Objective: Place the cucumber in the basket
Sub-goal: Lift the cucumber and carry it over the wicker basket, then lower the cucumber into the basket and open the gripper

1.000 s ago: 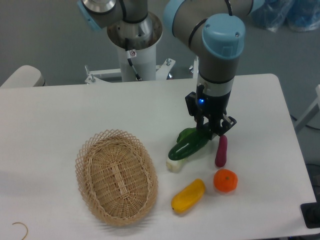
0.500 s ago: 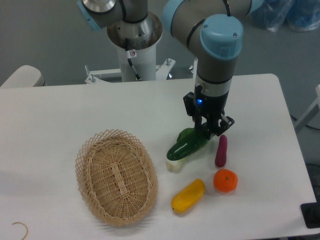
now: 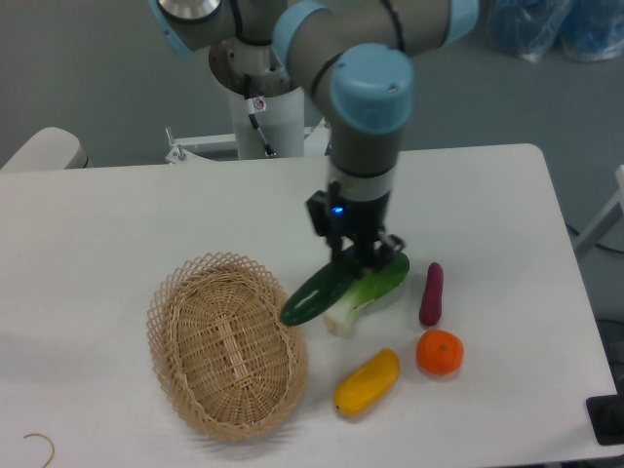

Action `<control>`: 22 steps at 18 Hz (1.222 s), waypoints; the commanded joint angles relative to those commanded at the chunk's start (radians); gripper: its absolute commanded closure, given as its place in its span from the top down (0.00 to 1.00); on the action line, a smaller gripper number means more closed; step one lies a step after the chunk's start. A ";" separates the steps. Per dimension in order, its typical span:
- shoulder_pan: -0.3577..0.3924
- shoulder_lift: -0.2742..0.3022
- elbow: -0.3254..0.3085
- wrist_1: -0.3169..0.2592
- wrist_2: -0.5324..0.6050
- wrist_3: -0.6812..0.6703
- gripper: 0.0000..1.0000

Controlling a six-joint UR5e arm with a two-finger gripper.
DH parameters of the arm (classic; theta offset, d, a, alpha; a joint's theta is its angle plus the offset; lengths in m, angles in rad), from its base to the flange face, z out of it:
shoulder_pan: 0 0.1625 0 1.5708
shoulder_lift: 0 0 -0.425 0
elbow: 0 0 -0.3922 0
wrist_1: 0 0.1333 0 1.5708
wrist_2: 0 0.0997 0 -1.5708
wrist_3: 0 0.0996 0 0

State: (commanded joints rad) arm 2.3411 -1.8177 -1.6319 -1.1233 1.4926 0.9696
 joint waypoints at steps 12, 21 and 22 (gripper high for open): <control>-0.157 -0.060 -0.128 0.112 0.109 -0.454 0.32; -0.203 -0.147 -0.123 0.189 0.112 -0.578 0.32; -0.206 -0.150 -0.123 0.189 0.112 -0.578 0.32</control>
State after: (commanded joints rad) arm 2.1353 -1.9681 -1.7549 -0.9342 1.6045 0.3912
